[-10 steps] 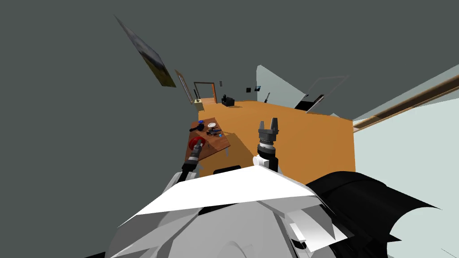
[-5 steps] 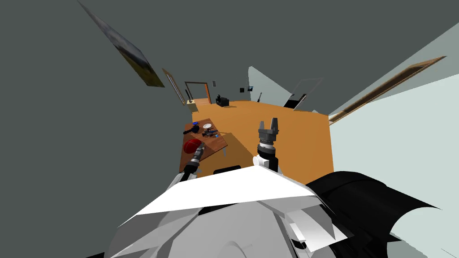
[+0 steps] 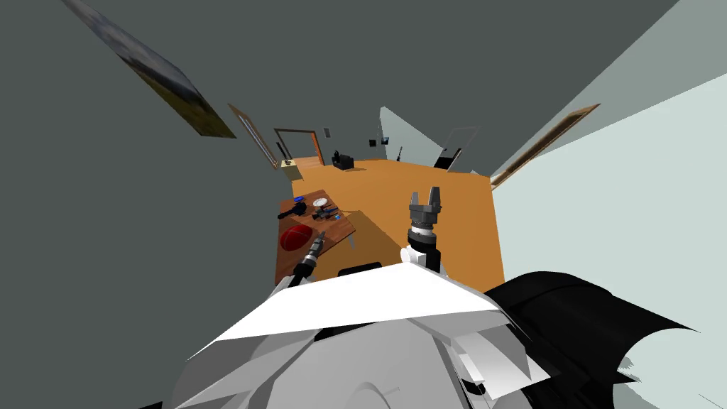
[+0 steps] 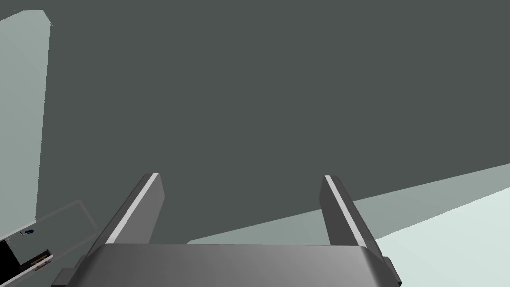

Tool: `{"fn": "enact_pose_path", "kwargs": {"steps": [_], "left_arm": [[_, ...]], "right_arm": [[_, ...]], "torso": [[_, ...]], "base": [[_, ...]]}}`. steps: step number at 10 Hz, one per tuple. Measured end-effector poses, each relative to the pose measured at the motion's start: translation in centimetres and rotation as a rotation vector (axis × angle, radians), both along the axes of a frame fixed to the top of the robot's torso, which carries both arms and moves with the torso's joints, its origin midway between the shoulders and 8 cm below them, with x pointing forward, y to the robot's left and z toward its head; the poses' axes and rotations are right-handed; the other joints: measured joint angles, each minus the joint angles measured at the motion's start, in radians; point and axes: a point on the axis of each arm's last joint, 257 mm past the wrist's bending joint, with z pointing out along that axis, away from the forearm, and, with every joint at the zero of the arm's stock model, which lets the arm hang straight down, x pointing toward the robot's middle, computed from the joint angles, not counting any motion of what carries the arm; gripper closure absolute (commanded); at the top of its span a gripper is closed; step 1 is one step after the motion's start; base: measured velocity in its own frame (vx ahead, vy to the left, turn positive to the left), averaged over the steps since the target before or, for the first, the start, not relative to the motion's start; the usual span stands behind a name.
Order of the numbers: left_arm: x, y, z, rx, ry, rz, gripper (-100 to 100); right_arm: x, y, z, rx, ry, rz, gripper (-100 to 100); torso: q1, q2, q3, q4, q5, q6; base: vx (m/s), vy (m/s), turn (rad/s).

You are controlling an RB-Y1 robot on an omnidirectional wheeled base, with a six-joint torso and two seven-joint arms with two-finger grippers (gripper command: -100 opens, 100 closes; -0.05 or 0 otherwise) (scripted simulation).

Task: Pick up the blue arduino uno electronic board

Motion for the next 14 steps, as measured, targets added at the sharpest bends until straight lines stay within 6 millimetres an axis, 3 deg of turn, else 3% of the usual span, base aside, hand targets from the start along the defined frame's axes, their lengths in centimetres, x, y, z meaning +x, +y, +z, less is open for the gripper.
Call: {"fn": "enact_pose_path", "kwargs": {"steps": [5,10,14], "left_arm": [[-2.7,2.0,-7.9,0.019,0.202,0.014,-100],[-5.7,3.7,-13.6,0.038,0.355,0.037,-100],[-8.8,6.5,-18.0,0.065,0.479,0.073,-100]], "right_arm": [[0.0,0.0,0.0,0.000,0.000,0.000,0],[0.0,0.0,0.0,0.000,0.000,0.000,0],[0.0,0.0,0.0,0.000,0.000,0.000,0]], "torso": [[0.000,0.000,0.000,0.000,0.000,0.001],[0.000,-0.001,0.000,0.000,0.000,0.001],[0.001,-0.001,-0.001,0.000,0.000,0.000]], "base": [[-0.005,0.014,-0.238],[0.004,0.013,-0.192],[0.012,0.017,-0.189]]}}
